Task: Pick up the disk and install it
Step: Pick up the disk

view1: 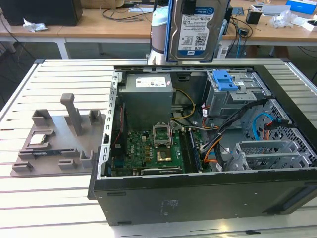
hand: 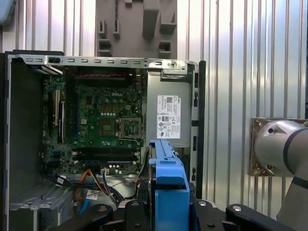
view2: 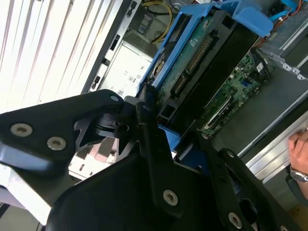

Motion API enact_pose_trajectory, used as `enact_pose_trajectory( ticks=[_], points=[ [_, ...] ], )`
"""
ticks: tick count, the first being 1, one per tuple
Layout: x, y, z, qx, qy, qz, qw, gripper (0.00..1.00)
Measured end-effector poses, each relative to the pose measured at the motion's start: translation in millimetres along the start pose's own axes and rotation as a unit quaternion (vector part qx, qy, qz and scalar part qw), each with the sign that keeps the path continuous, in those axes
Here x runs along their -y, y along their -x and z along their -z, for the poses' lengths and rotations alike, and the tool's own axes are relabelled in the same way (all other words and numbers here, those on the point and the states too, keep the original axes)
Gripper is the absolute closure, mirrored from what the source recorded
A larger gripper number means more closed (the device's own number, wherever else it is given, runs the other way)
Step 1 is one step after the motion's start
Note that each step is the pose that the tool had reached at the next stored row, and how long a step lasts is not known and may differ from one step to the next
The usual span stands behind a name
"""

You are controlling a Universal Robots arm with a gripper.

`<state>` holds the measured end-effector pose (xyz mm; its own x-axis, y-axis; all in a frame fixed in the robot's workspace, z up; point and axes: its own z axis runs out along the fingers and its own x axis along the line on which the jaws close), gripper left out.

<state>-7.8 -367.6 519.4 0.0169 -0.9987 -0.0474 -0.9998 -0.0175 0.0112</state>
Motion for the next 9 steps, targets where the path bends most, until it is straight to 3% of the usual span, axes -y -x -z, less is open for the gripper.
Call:
enact_pose_trajectory(
  ticks=[9],
  points=[
    [4.5, -31.1, 1.2, 0.0000, 0.0000, 0.000, 1.0000, 0.64]
  ],
)
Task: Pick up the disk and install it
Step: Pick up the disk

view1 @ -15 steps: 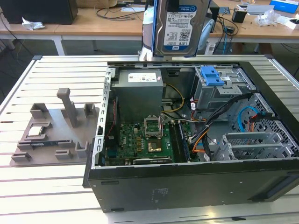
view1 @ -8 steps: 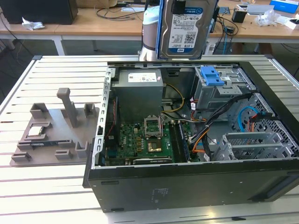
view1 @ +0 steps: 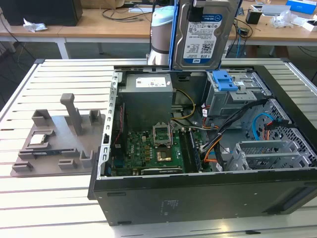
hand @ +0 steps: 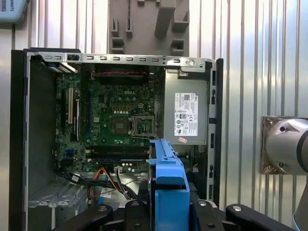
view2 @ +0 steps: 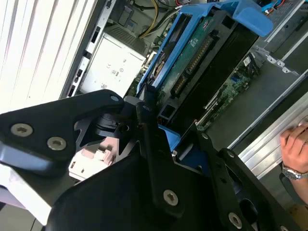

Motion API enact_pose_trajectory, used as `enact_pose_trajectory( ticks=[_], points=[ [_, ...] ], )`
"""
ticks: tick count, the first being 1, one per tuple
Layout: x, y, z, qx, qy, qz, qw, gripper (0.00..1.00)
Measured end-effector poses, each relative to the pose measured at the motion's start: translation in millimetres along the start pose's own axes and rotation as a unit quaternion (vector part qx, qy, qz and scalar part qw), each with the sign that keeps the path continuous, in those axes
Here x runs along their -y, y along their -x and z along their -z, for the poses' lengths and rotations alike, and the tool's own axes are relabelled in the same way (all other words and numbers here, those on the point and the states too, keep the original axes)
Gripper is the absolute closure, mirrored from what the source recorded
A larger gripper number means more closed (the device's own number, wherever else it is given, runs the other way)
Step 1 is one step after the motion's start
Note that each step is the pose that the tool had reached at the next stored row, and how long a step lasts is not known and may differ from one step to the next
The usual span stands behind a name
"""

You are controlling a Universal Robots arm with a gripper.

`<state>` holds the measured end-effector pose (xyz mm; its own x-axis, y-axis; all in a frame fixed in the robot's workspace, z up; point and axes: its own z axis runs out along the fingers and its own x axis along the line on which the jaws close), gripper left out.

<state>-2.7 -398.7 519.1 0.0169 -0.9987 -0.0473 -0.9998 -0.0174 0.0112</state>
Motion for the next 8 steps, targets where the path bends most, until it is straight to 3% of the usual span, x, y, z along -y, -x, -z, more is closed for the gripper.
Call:
enact_pose_trajectory(
  ticks=[8],
  points=[
    [3.2, -14.2, 0.5, 0.0000, 0.0000, 0.000, 1.0000, 0.64]
  ],
)
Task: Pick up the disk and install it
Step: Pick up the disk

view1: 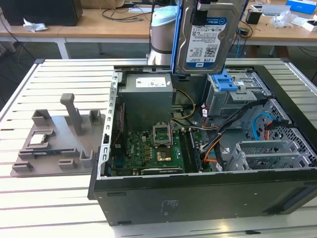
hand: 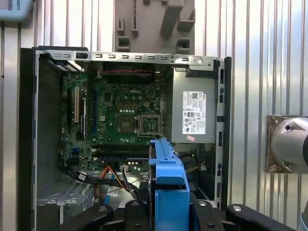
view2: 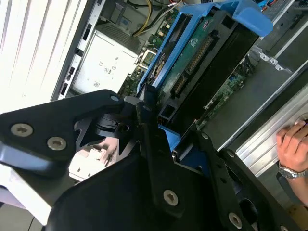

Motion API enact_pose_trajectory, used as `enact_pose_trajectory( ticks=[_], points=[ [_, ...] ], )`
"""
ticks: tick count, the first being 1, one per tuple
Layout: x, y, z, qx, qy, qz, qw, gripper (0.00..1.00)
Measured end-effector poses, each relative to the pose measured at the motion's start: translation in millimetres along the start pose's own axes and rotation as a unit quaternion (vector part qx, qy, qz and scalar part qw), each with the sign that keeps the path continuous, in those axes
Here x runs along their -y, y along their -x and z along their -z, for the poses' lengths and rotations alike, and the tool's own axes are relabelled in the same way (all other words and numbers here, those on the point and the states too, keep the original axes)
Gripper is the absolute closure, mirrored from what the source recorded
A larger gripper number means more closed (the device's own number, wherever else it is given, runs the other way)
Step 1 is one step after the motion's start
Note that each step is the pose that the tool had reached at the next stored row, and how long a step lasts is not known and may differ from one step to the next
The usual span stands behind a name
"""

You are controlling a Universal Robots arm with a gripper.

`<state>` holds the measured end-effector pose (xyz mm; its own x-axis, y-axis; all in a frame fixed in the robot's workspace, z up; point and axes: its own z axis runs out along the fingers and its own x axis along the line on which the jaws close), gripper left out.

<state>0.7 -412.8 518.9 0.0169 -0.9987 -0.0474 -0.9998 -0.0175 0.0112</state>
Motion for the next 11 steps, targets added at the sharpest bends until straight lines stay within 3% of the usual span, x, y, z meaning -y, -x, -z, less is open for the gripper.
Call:
enact_pose_trajectory(
  ticks=[11],
  points=[
    [3.6, -16.9, 0.5, 0.0000, 0.0000, 0.000, 1.0000, 0.64]
  ],
)
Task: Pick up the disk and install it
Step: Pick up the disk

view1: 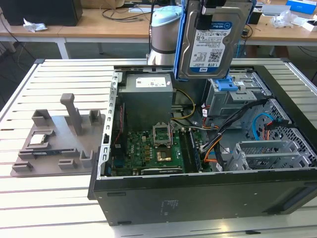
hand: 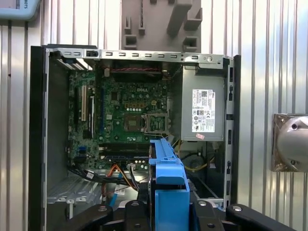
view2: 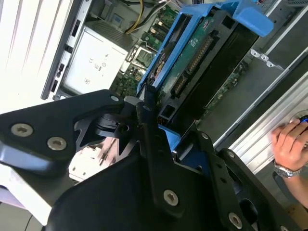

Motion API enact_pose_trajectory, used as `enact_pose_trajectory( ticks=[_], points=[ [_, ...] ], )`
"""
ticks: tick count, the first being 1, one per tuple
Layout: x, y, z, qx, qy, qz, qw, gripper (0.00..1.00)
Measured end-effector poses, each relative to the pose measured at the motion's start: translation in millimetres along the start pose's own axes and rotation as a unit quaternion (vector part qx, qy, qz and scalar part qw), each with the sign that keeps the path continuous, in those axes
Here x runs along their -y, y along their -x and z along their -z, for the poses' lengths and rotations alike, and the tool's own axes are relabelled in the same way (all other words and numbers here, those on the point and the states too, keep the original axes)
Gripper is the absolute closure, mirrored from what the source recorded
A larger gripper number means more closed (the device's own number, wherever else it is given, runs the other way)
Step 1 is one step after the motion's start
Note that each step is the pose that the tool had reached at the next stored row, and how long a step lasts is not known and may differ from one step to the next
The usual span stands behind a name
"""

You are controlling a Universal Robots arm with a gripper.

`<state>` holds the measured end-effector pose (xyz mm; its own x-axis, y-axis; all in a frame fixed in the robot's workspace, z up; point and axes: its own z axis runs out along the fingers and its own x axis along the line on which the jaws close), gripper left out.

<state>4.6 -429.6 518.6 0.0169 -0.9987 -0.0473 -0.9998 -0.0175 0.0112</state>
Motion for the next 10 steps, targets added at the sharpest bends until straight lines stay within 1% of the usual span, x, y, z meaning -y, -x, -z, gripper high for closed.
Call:
enact_pose_trajectory(
  ticks=[4, 10],
  points=[
    [0.9, -4.2, 0.1, 0.0000, 0.0000, 0.000, 1.0000, 0.64],
    [3.1, -13.4, 0.3, 0.0000, 0.0000, 0.000, 1.0000, 0.64]
  ],
)
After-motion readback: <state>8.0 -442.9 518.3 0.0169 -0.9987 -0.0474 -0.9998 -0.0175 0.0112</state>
